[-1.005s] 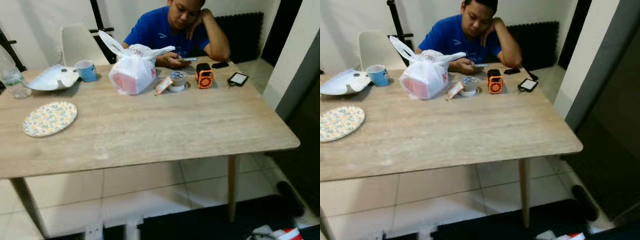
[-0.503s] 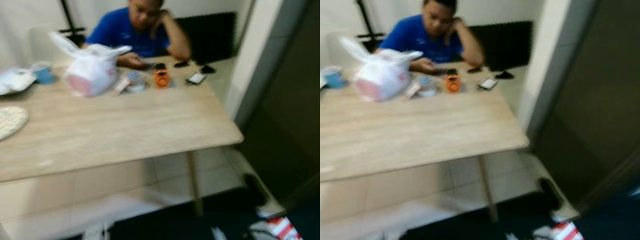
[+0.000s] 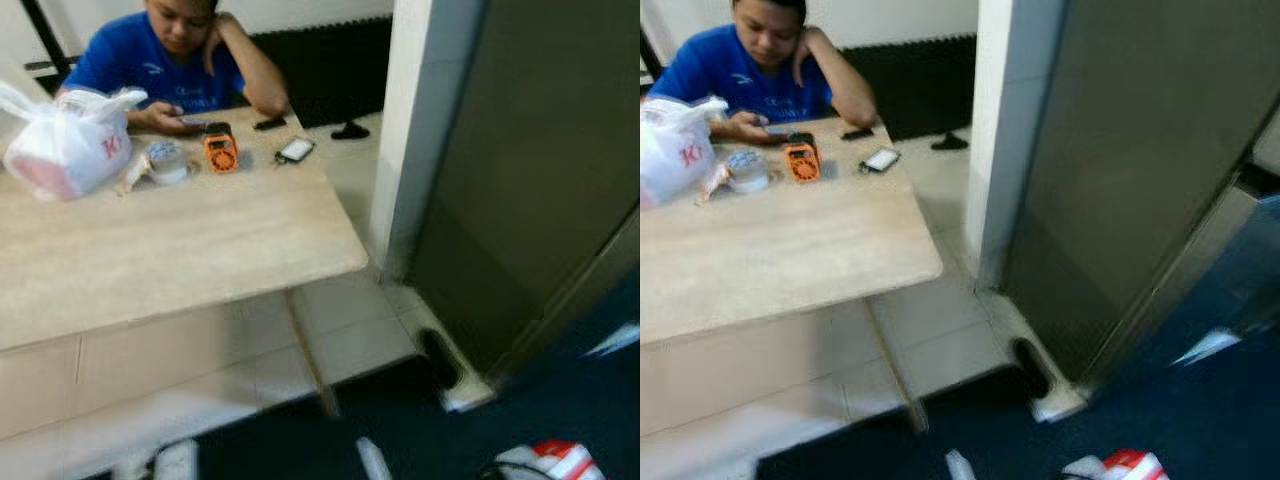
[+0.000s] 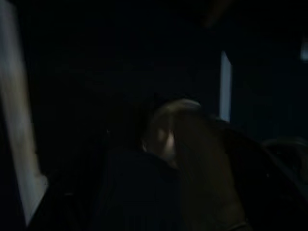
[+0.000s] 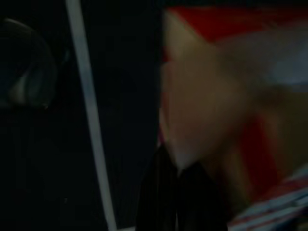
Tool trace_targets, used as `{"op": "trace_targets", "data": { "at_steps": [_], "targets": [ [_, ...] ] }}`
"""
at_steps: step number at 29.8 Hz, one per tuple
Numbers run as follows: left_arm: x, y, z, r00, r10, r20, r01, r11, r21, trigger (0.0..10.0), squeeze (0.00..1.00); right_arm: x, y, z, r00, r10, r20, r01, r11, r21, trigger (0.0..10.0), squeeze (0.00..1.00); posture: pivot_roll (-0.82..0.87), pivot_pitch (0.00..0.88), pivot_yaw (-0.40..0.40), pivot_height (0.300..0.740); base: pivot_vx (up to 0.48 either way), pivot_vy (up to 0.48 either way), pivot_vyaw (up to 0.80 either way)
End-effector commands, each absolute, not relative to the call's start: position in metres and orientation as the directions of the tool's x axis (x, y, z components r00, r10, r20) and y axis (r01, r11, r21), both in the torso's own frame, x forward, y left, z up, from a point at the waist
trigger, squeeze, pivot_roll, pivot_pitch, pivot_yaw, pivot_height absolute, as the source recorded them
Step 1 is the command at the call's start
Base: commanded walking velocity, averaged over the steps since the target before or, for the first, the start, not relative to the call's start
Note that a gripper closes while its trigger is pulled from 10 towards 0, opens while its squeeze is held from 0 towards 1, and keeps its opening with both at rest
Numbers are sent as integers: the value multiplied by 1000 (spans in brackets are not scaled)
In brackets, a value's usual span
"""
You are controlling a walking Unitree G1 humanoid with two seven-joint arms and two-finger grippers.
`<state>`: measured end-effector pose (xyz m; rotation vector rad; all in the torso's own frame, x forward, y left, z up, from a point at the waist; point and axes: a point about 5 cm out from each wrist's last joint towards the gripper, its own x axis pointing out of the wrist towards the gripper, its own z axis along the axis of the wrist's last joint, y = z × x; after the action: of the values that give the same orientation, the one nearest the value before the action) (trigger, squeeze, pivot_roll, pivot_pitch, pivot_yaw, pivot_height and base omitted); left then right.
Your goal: Restocking fridge
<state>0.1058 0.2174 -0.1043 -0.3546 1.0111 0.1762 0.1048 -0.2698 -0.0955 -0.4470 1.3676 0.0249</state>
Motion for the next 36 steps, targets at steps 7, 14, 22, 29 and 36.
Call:
{"op": "trace_targets", "data": {
  "at_steps": [7,14,22,29,36],
  "targets": [
    [107,217,-104,524,-19,-852,-312,926,-213,10000,0,99,-272,-96,200,-244,-949,-272,917,-293,10000,0,-41,0,13,740,0,-432,0],
    [107,217,-104,524,-18,-852,-313,926,-212,10000,0,98,-271,-97,198,-241,-950,-268,919,-288,10000,0,-39,0,15,740,0,-432,0],
    [107,216,-104,524,-19,-852,-314,925,-214,10000,0,97,-272,-97,196,-243,-950,-265,920,-290,10000,0,-41,0,12,740,0,-432,0],
    [112,215,-103,540,-26,-841,-305,925,-225,10000,0,97,-272,-97,195,-243,-950,-267,919,-290,10000,0,-38,0,11,740,0,-432,0],
    [122,216,-100,565,-23,-825,-299,926,-231,10000,0,96,-272,-97,192,-243,-951,-273,917,-290,10000,0,-38,0,11,740,0,-433,0]
  ]
}}
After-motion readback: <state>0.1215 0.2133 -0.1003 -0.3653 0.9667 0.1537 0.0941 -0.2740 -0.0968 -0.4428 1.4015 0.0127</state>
